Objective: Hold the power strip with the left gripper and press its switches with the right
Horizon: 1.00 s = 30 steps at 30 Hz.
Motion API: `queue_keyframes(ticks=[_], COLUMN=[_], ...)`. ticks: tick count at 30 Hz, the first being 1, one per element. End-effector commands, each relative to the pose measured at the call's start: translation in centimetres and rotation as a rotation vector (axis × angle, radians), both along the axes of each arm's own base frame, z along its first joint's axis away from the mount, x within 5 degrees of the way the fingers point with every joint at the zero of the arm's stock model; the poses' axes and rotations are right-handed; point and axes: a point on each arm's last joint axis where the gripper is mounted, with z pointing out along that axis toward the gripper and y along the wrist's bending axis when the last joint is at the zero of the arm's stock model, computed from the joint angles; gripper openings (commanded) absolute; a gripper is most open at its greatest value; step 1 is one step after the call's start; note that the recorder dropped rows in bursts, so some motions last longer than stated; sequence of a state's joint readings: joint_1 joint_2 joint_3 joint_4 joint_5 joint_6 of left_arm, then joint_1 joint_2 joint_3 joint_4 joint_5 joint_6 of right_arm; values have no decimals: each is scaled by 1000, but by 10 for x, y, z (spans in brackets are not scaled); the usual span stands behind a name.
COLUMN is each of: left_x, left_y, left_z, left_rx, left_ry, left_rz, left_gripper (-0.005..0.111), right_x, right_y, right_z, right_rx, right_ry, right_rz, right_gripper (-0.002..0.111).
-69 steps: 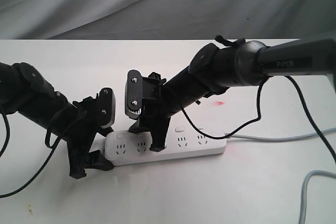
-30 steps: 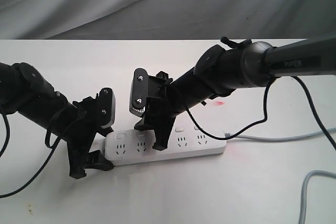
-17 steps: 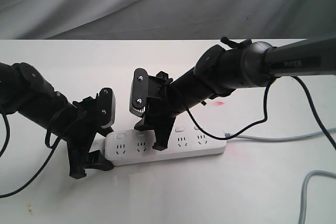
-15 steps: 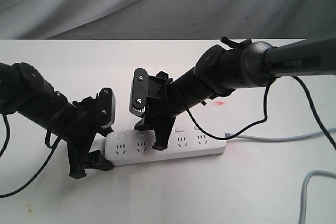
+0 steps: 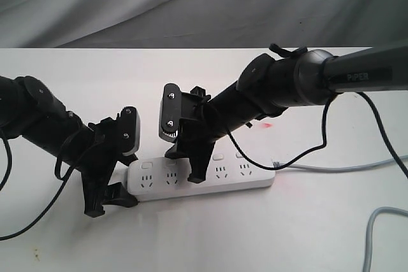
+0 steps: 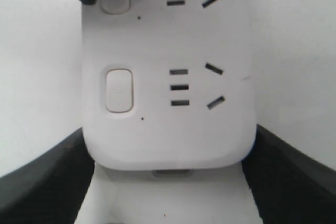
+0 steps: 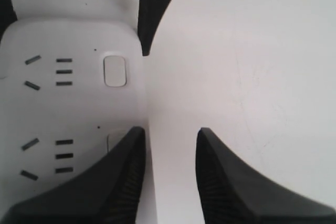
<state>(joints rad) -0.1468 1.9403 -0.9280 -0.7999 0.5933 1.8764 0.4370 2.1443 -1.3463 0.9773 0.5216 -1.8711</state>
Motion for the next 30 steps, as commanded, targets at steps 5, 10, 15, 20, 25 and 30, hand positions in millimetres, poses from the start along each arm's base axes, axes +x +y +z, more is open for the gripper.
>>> queue_keyframes(ticks=[5, 10, 15, 20, 25, 30], left_x=[-3, -3, -3, -3, -3, -3], left_y=[1, 1, 1, 1, 1, 1], left_z=[-9, -9, -9, -9, -9, -9], left_rx=[31, 31, 31, 31, 31, 31], left_ry=[9, 10, 10, 9, 9, 9], left_rz=[-40, -37, -37, -39, -39, -39], left_gripper=[46, 46, 46, 46, 46, 46], right_x=[-3, -4, -4, -4, -7, -9], right_y=[-4, -2, -1, 0, 4, 5], right_z=[9, 9, 9, 4, -3, -13], right_rx=[-12, -2, -6, -3, -3, -10], right_ry=[-16, -11, -22, -2, 23, 53], right_rz=[27, 22, 18, 19, 31, 38], right_gripper=[32, 32, 32, 32, 32, 32])
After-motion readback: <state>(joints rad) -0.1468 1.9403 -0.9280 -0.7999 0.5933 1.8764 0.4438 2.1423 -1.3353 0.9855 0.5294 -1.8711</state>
